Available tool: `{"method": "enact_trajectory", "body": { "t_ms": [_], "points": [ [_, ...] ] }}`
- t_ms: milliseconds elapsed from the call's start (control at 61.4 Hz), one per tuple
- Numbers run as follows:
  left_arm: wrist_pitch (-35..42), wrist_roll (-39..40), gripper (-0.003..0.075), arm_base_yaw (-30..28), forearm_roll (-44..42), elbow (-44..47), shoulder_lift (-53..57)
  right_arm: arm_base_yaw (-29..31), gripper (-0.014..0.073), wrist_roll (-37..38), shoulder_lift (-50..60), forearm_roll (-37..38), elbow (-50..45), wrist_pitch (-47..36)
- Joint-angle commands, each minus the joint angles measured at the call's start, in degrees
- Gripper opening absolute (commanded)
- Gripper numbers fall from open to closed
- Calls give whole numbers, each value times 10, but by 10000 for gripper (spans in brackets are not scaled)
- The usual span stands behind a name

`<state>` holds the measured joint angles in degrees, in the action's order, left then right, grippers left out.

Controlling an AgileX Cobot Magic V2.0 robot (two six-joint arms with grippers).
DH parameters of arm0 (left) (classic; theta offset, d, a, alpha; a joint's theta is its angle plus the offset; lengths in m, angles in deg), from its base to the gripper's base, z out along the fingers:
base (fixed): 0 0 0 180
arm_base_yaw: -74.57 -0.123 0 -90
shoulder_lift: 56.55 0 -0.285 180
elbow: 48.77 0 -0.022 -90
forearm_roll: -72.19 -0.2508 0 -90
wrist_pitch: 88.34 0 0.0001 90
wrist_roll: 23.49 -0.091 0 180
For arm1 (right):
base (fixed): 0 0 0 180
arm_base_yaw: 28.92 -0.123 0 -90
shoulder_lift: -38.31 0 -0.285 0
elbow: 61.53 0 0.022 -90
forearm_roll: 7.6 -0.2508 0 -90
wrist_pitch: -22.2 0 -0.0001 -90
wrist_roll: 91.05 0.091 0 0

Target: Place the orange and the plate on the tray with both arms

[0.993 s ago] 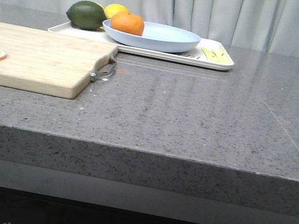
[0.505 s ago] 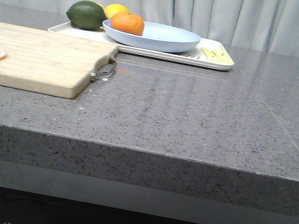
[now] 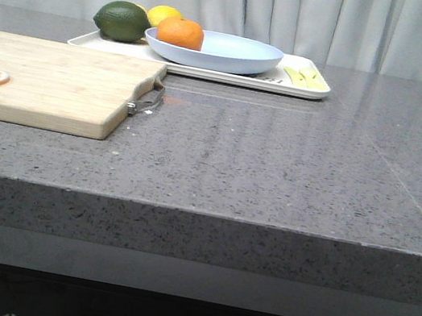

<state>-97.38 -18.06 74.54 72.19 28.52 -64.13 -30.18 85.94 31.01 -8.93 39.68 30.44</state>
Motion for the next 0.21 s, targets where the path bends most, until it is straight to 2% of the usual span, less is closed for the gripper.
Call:
{"method": "enact_trajectory", "body": {
  "t_ms": [0,195],
  "points": [
    [52,5,-17,0,5,2,12,3,-71,-6,14,5,2,-46],
    [52,5,-17,0,5,2,12,3,-71,-6,14,5,2,-46]
  ]
}}
